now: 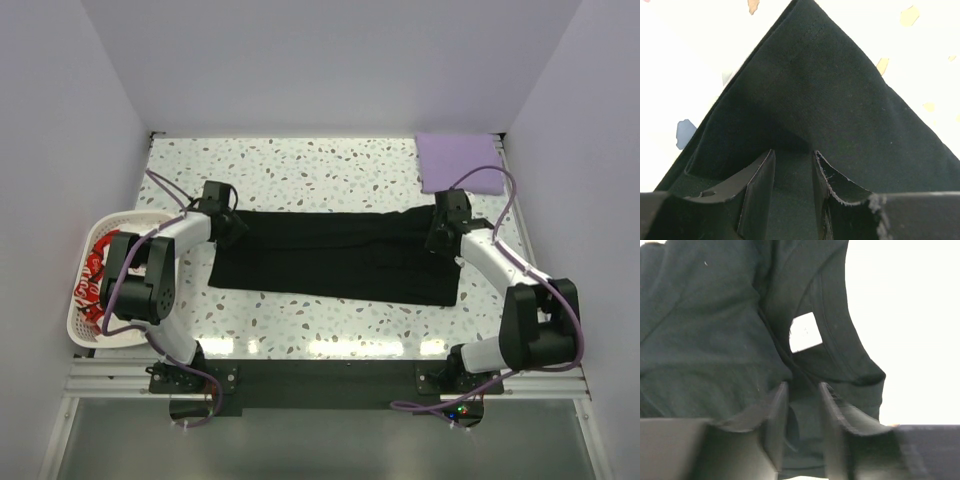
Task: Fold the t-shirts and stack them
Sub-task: Fold the tshirt
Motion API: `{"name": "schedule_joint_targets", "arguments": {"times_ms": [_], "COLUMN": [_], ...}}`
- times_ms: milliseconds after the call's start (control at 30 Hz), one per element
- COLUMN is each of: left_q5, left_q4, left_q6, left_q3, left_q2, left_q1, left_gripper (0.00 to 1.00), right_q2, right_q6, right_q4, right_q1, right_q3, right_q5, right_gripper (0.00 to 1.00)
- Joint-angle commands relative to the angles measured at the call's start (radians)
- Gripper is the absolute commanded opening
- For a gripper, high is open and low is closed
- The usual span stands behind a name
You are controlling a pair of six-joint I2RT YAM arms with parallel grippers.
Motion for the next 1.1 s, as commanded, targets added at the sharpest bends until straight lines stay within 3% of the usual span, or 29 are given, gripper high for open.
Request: {"name": "schedule_joint_targets", "arguments": {"times_ms": [0,67,167,333,433,700,1067], "left_q5": [-0.019,-0.012,0.001,0.039,0.067,0.143,0.128], "left_q4": [-0.019,-0.019,-0.019,-0.017,-0.022,-0.051,-0.089], "left_q6": [0.007,0.015,0.027,0.044,0.065,0.169,0.294], "left_q3": [0.032,0.040,0.057,0.083,0.101,0.072,-0.020], "left_q2": [0.017,0.007,-0.009,-0.041,-0.062,-0.243,-0.457], "left_q1": [0.006,0.006,0.006,0.006,0.006,0.004,0.006], "left_gripper": [0.41,0.42,0.44,0.50,0.53,0.67,0.73], "right_q2": [-0.074,-0.124,-0.199,-0.247,-0.249,-0.087,0.090], "right_q6": [-0.015,-0.015,-0.021,-0.022,-0.036,-0.090,-0.081], "right_q4": [-0.032,-0.050,-0.066,-0.084,-0.011,0.155,0.207], "right_q1": [-0.002,-0.002,0.017,0.162,0.221,0.305,0.402], "right_q3": [0.001,0.020,0.032,0.047,-0.001,-0.060,-0.032], "right_q5": [-0.001,-0.004,-0.035,0.027,-0.057,-0.125,-0.056], "right_gripper": [0.39,0.46,0.46,0.46,0.45,0.44,0.38]}}
